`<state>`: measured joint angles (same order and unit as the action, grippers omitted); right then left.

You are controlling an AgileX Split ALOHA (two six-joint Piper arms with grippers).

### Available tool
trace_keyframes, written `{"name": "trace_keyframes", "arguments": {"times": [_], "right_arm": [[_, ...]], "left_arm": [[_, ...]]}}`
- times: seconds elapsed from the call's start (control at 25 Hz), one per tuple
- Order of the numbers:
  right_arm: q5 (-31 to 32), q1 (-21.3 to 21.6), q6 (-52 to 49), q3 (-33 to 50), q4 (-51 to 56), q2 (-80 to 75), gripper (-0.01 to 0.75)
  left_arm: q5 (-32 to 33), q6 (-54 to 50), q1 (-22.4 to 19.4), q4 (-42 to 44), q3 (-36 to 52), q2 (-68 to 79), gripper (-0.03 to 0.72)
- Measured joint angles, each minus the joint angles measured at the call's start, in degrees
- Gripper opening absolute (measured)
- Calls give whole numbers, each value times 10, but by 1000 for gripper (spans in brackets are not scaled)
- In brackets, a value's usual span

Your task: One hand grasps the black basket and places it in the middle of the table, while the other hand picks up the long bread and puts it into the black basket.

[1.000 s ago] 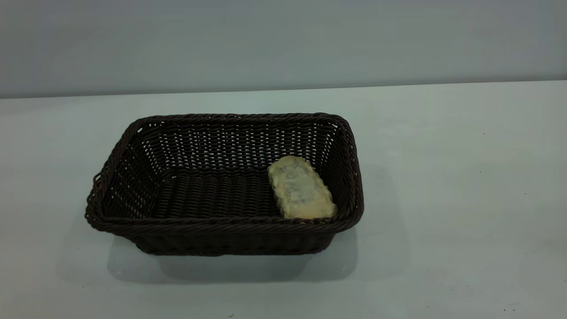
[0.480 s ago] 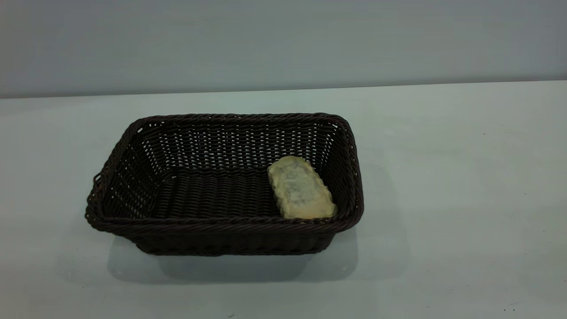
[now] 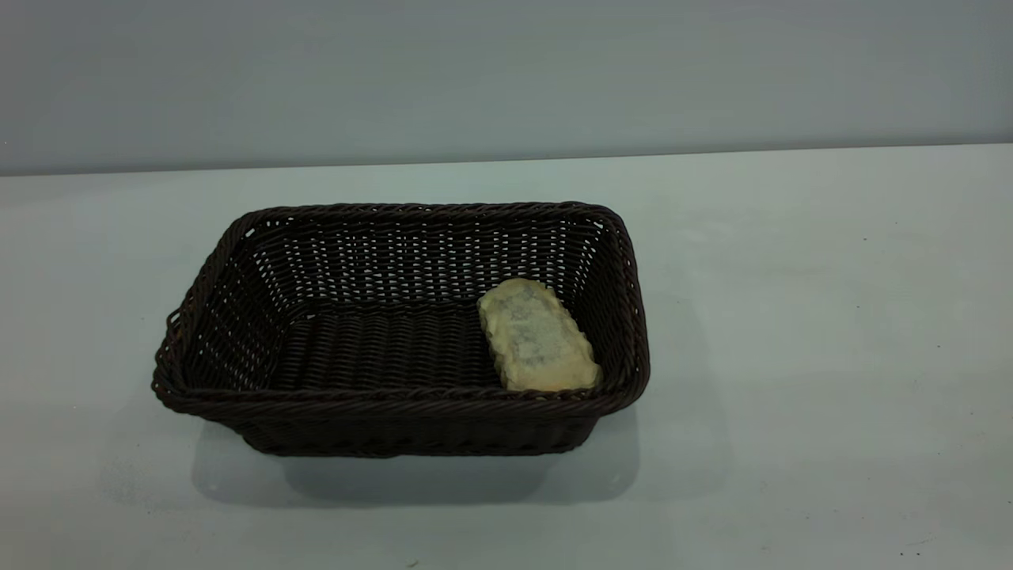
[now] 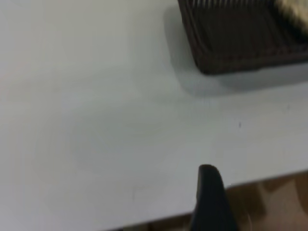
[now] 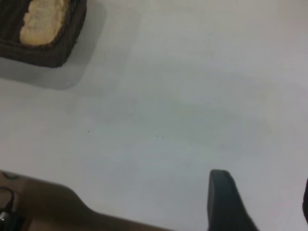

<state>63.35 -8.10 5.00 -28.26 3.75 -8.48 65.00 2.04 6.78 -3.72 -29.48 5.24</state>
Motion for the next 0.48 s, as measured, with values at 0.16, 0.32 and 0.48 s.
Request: {"name": "trace_keyframes", "arguments": {"times": [0.16, 0.32, 0.48], "right_arm": [[12, 0, 0, 1, -15, 0, 367], [10, 0, -10, 9, -27, 0, 367], [9, 0, -14, 10, -30, 0, 367]], "left_arm": [[11, 0, 0, 27, 3, 0, 558], [3, -3, 1, 32, 15, 0, 558], [0, -3, 1, 32, 15, 0, 558]]}}
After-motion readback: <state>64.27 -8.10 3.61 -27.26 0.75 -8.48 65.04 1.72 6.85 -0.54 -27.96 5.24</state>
